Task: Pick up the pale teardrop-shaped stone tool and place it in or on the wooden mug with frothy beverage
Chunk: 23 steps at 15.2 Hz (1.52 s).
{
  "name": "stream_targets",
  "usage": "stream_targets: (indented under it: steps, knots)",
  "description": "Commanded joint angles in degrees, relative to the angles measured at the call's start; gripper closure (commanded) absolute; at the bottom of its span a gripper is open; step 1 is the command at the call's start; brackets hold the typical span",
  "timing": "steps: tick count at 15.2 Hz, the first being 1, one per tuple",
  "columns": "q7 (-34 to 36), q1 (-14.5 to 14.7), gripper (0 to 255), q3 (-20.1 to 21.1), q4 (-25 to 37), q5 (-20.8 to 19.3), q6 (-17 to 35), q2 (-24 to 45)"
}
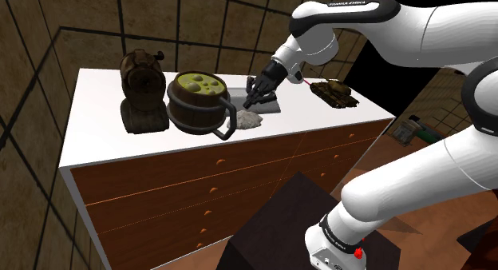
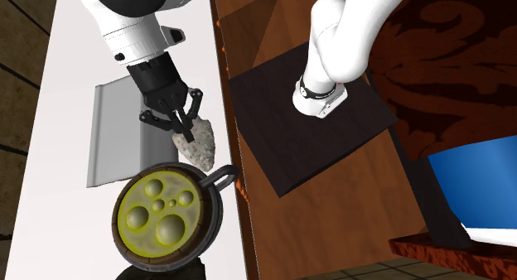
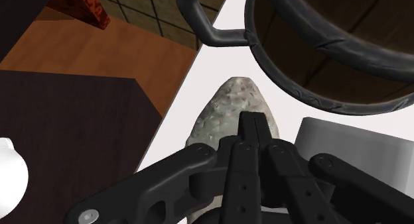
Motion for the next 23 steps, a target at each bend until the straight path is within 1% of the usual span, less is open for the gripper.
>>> stream_targets:
  steps: [1, 2, 3, 4, 5, 6, 7, 11, 15, 22, 23]
  knots:
    - [0.0, 0.0, 255, 0.0, 0.0, 0.0, 0.0, 0.0]
    - [0.0, 0.0, 0, 0.0, 0.0, 0.0, 0.0, 0.0]
    - [8.9, 0.8, 0, 5.8, -0.1, -8.2, 5.4, -3.1]
    - [18.4, 0.6, 0, 12.5, 0.3, -17.5, 9.0, -4.7]
    - [28.6, -0.6, 0, 20.0, 1.4, -27.7, 10.6, -4.7]
    - [39.2, -2.6, 0, 28.3, 3.2, -38.7, 10.1, -3.0]
    - [43.9, -3.8, 0, 32.1, 4.2, -43.7, 9.2, -1.8]
    - [44.9, -1.8, 0, 30.5, 1.7, -45.0, 12.3, -0.5]
    - [45.8, -0.8, 0, 29.6, -0.5, -46.0, 15.1, 0.7]
    - [45.9, -0.4, 0, 29.3, -0.5, -46.2, 15.1, 0.8]
    - [46.0, -0.2, 255, 29.3, -0.7, -46.0, 15.2, 0.5]
